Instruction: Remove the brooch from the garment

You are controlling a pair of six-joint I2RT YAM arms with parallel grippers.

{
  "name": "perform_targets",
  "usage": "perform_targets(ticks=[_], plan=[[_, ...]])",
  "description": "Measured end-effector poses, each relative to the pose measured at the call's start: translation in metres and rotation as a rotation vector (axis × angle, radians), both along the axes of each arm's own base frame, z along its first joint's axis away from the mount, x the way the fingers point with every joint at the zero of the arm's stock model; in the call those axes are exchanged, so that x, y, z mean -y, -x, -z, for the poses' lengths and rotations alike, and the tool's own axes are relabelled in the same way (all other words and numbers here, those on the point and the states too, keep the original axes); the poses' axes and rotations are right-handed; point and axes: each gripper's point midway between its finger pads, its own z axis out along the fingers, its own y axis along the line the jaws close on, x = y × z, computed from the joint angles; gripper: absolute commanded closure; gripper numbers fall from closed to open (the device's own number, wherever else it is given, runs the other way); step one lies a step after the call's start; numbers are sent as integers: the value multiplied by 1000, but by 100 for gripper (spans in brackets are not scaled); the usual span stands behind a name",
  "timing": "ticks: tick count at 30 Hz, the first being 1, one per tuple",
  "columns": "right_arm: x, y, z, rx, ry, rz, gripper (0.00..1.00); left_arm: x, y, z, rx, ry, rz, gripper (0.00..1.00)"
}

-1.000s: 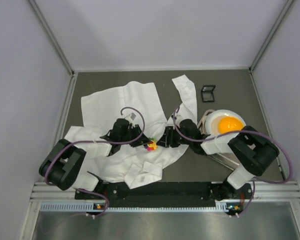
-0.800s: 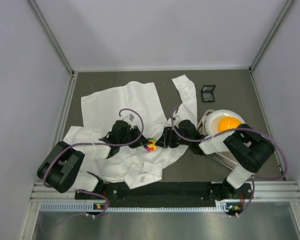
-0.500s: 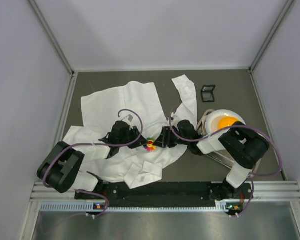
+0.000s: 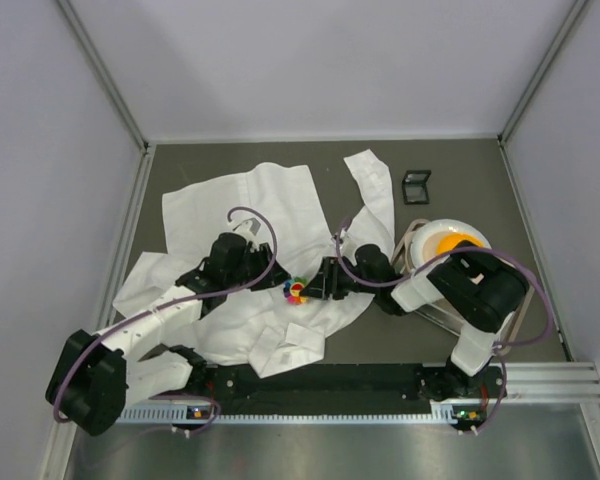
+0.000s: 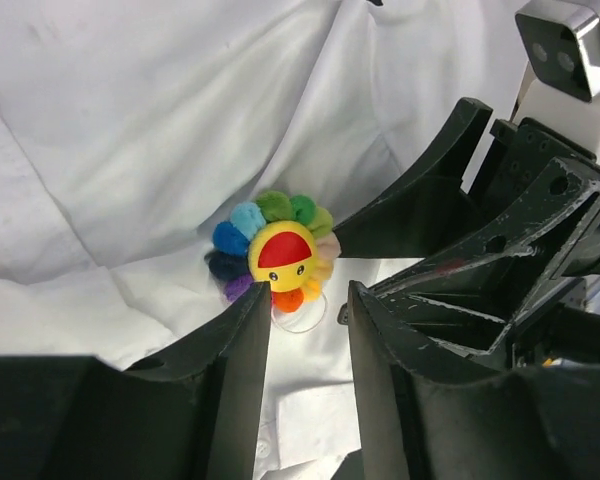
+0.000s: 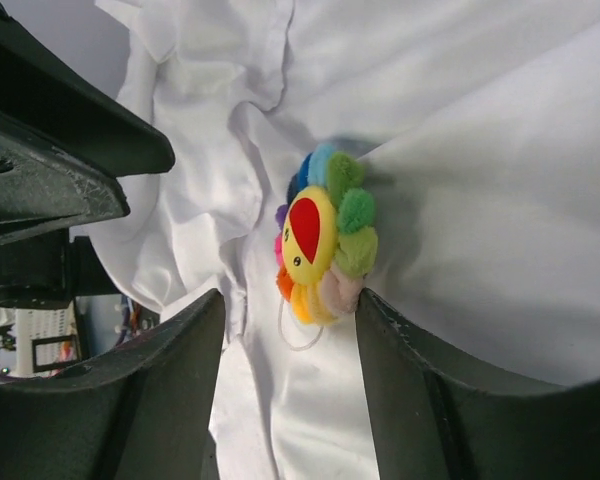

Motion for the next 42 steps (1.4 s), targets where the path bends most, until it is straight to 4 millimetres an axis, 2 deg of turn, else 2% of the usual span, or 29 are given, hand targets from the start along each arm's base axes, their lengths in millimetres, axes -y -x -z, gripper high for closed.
perform_targets(ticks=[4,7,10,13,14,16,19,23,26,31,35,36,37,42], plan=[[-5,4,-11,-8,-55,-14,46,-5,2,-3,-14,-63,19,62],[-8,4,-19,0,-88,-21,46,-11,11,7,-53,-100,24,62],[-9,4,-20,-2,-94,-23,46,-9,15,11,-88,-96,24,60],[-8,4,-19,-3,-87,-22,47,-4,19,18,-156,-68,1,65],[-8,4,-18,-5,-80,-22,52,-3,19,21,-177,-65,-9,66],[-8,3,-18,-6,-79,-22,57,-2,21,25,-209,-62,-31,66],[-9,4,-18,-17,-82,-20,57,-2,25,25,-201,-61,-56,66],[-9,4,-19,-45,-89,-6,55,-8,33,20,-184,-14,-112,75],[-10,3,-20,-71,-97,11,55,-12,36,24,-188,36,-169,82],[-10,2,-23,-125,-114,48,45,-22,50,52,-259,79,-256,80],[0,4,-14,-130,-28,76,37,-20,45,53,-264,102,-281,79],[5,3,-14,-109,6,89,35,-19,42,53,-261,108,-284,79],[10,1,-14,-87,48,104,25,-18,41,54,-260,109,-287,79],[29,-9,-26,103,266,131,16,-16,34,63,-265,100,-300,80]])
